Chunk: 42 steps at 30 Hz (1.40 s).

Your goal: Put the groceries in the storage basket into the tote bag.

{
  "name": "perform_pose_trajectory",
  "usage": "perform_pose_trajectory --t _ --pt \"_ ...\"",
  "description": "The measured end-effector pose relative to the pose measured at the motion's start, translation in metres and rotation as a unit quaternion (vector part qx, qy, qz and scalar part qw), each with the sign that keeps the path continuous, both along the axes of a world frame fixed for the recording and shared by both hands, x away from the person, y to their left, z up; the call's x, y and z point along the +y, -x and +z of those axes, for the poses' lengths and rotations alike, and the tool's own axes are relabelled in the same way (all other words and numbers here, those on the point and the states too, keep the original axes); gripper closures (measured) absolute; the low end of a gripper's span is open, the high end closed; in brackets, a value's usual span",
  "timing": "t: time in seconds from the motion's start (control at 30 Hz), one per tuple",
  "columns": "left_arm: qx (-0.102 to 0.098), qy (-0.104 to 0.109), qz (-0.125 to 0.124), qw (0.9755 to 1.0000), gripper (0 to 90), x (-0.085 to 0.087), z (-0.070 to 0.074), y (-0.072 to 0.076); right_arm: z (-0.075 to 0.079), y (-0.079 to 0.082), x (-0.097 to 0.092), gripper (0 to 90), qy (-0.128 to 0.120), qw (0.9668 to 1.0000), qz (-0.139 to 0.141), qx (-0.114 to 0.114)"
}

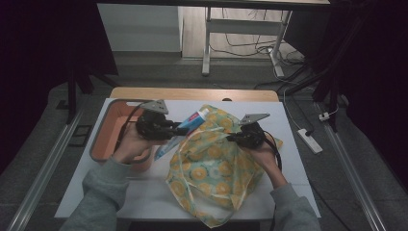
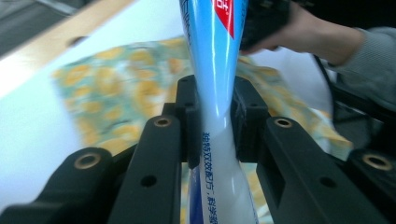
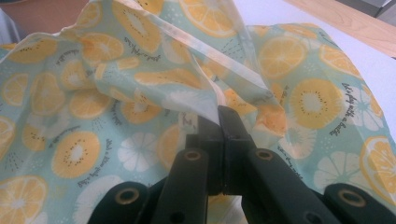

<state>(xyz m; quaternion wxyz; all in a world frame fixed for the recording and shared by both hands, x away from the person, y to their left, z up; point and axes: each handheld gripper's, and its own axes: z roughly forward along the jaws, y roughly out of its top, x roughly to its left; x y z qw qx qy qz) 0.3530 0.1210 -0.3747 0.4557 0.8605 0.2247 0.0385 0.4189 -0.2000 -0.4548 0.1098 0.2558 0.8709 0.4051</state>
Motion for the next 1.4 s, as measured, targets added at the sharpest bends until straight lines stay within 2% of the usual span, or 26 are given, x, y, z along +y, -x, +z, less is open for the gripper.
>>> perform_pose_trajectory --t 0.17,0.23,0.37,0.53,0.6,0.73,0.83,0.93,1.13,1.33,1.4 --pt "0.008 -0.014 -0.029 0.9994 75.3 -0.027 -0.013 -0.002 0.0 -0.001 -0.001 89.0 -0.005 1.0 -0.001 0.001" --pt "0.006 -0.02 -0.042 0.9989 75.2 -0.039 -0.02 -0.003 0.0 -0.001 -0.002 89.0 -0.007 1.0 -0.002 0.001" --pt "0.009 -0.024 -0.062 0.9978 75.2 -0.06 -0.031 -0.005 0.0 -0.001 -0.001 89.1 -0.008 1.0 -0.001 0.002" --pt "0.005 -0.04 -0.082 0.9958 75.2 -0.075 -0.042 -0.009 0.002 -0.001 -0.003 89.0 -0.013 0.9999 -0.002 0.002" --pt "0.004 -0.056 -0.087 0.9946 75.1 -0.078 -0.048 -0.01 0.002 -0.001 -0.005 89.0 -0.015 0.9999 -0.002 0.001" --pt "0.007 -0.087 -0.087 0.9924 75.1 -0.081 -0.057 -0.011 0.004 -0.001 -0.009 89.1 -0.031 0.9995 -0.008 0.006" --pt "0.018 -0.109 -0.075 0.9911 75.1 -0.08 -0.063 -0.013 0.006 -0.001 -0.011 89.1 -0.038 0.9992 -0.01 0.005" --pt "0.02 -0.124 -0.069 0.9897 75.1 -0.08 -0.066 -0.014 0.008 -0.001 -0.012 89.1 -0.043 0.999 -0.01 0.003" --pt "0.027 -0.157 -0.07 0.9848 75.1 -0.083 -0.073 -0.013 0.015 0.003 -0.011 89.2 -0.053 0.9985 -0.008 -0.006" --pt "0.031 -0.177 -0.059 0.9819 75.0 -0.095 -0.082 -0.016 0.024 0.009 -0.008 89.4 -0.067 0.9976 0.001 -0.015" --pt "0.028 -0.191 -0.052 0.9798 75.0 -0.099 -0.084 -0.016 0.026 0.011 -0.006 89.4 -0.068 0.9975 0.003 -0.019"
